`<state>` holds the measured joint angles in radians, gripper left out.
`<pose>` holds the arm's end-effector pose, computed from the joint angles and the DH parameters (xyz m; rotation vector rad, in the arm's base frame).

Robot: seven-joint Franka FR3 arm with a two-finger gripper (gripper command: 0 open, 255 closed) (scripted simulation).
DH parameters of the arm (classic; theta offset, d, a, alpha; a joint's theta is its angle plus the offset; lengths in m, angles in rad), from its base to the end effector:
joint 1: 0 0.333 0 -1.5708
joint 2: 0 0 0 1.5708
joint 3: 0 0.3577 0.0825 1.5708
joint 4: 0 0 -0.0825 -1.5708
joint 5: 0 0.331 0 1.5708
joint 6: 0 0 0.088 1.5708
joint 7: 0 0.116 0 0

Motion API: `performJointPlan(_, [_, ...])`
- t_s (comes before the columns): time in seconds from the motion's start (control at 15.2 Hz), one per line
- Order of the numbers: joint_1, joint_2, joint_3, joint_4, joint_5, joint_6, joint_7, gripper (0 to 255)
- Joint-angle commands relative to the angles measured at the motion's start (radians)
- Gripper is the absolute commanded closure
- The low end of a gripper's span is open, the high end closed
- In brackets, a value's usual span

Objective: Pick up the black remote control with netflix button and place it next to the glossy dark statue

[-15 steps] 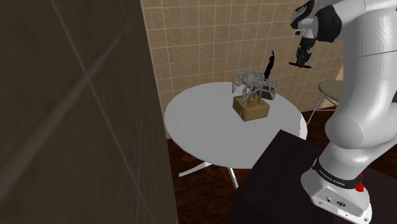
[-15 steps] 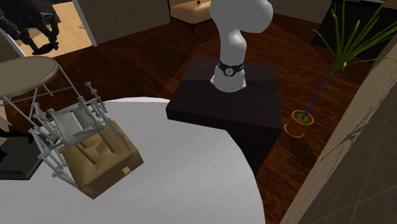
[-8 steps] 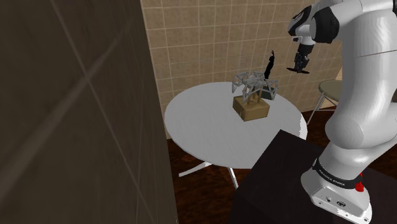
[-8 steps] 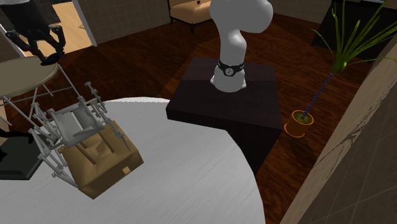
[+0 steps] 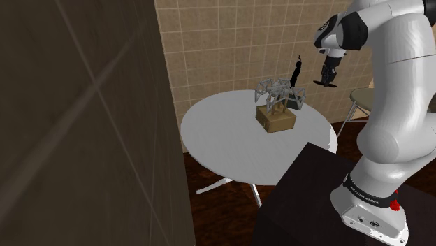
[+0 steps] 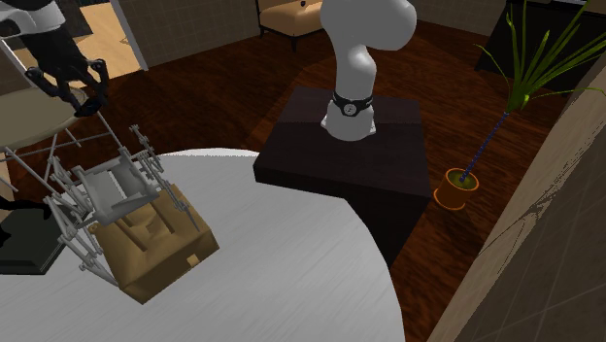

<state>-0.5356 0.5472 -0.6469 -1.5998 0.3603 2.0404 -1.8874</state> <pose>0.3351 -0.5600 0.4134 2.9807 0.9464 0.0049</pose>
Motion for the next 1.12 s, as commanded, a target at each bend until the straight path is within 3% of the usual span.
performJointPlan(0.0, [-0.001,0.011,0.005,-0.014,0.009,0.024,-0.005,255])
performJointPlan(1.06, [-0.032,0.120,0.060,-0.068,0.083,0.174,-0.049,255])
